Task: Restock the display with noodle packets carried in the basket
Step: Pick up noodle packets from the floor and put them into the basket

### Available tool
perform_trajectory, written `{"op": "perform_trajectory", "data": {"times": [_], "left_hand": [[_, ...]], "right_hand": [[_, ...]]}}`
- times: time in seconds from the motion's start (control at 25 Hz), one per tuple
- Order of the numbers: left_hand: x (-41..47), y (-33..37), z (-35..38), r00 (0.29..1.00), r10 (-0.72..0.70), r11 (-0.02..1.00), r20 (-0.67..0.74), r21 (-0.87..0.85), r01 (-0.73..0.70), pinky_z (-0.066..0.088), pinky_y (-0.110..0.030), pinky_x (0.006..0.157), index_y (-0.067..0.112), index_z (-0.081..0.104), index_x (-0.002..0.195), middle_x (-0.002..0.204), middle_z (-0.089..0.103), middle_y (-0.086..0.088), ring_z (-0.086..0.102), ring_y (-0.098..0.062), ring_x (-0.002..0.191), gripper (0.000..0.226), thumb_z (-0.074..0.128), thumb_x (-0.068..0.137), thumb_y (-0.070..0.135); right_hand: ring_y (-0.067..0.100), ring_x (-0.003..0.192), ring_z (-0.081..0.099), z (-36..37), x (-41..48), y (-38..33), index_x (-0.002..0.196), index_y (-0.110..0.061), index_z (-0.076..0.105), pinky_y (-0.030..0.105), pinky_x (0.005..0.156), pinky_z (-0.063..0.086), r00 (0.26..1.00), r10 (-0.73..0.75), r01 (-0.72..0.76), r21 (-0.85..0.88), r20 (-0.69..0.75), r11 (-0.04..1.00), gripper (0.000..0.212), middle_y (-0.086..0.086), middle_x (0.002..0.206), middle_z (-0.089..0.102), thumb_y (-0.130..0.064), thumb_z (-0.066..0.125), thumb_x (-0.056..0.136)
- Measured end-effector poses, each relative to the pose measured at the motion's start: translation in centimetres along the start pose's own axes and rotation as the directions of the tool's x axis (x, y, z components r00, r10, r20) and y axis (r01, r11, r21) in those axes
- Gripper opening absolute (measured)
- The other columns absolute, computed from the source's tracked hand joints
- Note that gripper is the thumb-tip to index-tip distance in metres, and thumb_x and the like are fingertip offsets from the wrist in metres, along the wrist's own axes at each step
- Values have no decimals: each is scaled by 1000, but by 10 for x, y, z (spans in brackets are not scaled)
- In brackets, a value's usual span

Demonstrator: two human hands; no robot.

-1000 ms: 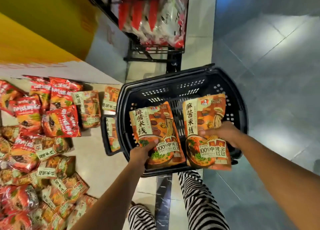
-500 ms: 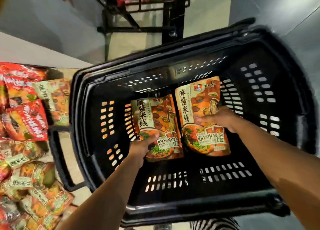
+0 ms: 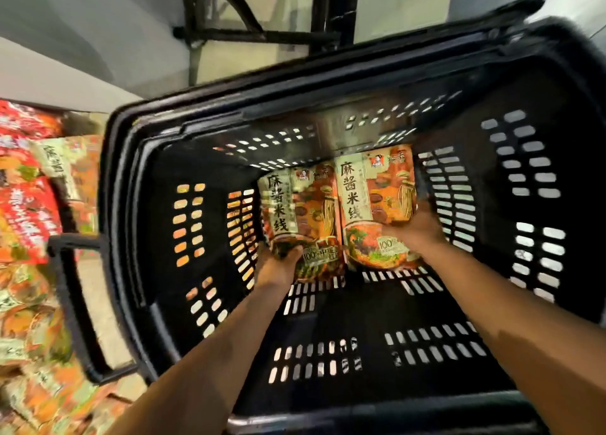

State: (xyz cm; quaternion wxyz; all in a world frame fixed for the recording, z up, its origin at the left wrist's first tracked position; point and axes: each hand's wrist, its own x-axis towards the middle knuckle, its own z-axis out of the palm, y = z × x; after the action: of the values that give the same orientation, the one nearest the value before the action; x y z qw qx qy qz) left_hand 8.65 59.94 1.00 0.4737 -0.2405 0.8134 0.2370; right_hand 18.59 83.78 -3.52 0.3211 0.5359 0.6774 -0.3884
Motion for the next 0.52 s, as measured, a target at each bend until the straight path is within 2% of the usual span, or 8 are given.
{"op": "perform_trajectory", "data": {"times": [0.08,0.12,0.2,0.24,0.36,0.44,0.52], "left_hand": [[-31,11,-17,985,164,968,51,183,-171,47,-45,101,20,28,149,135,58,-9,58,-32,119,76,62,89,53],[-47,17,-27,965,245,926,89,274,-260,47,-45,101,22,23,152,138,55,-9,56,-31,121,82,59,88,59],[-76,31,-47,923,348,826,162,413,-384,43,-43,105,23,9,157,151,42,-9,48,-31,130,92,53,89,64],[-89,37,-56,901,390,784,190,444,-433,42,-41,107,22,4,158,156,35,-8,44,-30,135,93,52,90,65],[-137,62,-92,871,459,764,173,424,-487,37,-39,111,21,5,158,160,28,-7,36,-30,141,92,54,91,60],[-162,71,-110,846,515,739,139,429,-520,33,-35,114,20,8,158,160,27,-9,33,-29,143,91,55,91,58],[-189,74,-137,822,558,701,111,466,-539,23,-33,118,18,6,158,164,16,-9,23,-27,148,92,52,91,62]], "right_hand": [[35,133,44,-3,-28,-9,145,-21,35,48,108,40,998,-22,28,-90,59,996,113,10,143,50,-63,84,52],[34,131,47,-7,-39,-11,142,-21,37,46,107,42,995,-35,45,-104,95,994,111,8,140,53,-69,80,51],[31,119,57,-26,-73,-30,134,-16,46,40,100,48,987,-68,85,-117,144,990,98,6,128,62,-65,80,57],[30,118,58,-34,-91,-38,136,-15,46,40,98,49,985,-93,110,-117,146,987,96,7,128,63,-61,82,60],[36,129,50,-63,-144,-70,151,-17,23,46,105,45,977,-162,181,-135,141,974,114,13,145,48,-53,85,63],[36,128,51,-79,-173,-89,152,-20,19,49,103,48,968,-189,214,-151,166,965,120,12,147,47,-59,83,59],[36,126,52,-91,-205,-110,152,-21,20,50,100,49,961,-233,255,-156,147,954,123,11,144,49,-64,82,54]]}}
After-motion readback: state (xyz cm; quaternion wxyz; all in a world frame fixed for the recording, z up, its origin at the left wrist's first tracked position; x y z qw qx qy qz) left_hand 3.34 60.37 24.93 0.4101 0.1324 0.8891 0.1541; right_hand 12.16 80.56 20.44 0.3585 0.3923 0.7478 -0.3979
